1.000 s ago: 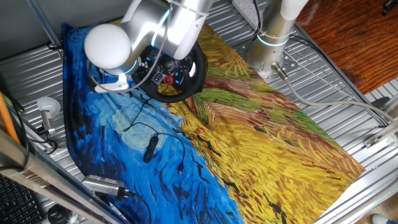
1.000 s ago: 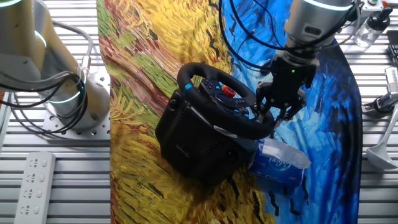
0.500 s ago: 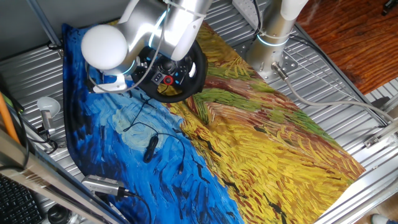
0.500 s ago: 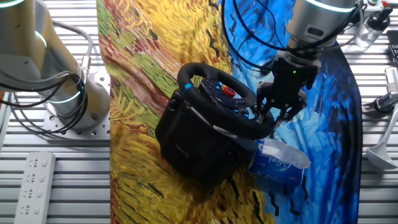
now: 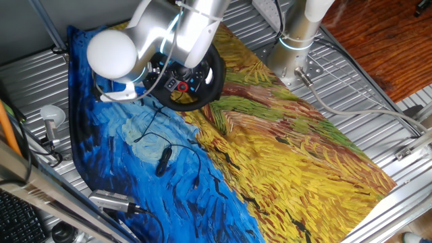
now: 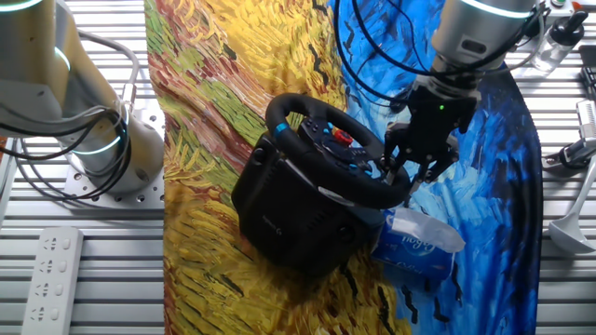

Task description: Rotate the steering wheel 90 degrees clockwise

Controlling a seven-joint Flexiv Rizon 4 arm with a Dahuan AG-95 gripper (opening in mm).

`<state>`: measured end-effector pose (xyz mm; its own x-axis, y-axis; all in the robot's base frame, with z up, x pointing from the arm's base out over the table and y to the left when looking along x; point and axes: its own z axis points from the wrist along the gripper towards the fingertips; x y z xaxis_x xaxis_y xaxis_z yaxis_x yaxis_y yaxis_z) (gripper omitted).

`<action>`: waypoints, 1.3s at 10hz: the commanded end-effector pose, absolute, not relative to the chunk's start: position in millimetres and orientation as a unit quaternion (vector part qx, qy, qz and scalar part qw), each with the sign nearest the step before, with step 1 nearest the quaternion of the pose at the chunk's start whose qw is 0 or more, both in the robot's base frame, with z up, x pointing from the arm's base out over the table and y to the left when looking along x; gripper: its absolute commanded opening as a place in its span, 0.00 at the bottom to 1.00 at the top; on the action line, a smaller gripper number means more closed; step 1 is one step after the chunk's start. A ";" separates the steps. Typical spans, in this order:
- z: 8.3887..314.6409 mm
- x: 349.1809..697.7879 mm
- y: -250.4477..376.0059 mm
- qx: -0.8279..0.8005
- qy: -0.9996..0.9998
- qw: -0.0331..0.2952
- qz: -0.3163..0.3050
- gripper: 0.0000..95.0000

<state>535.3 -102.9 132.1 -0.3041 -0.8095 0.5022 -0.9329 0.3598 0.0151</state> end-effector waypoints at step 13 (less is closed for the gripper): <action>139.4 530.0 -110.9 0.507 -0.812 0.235 0.168 0.20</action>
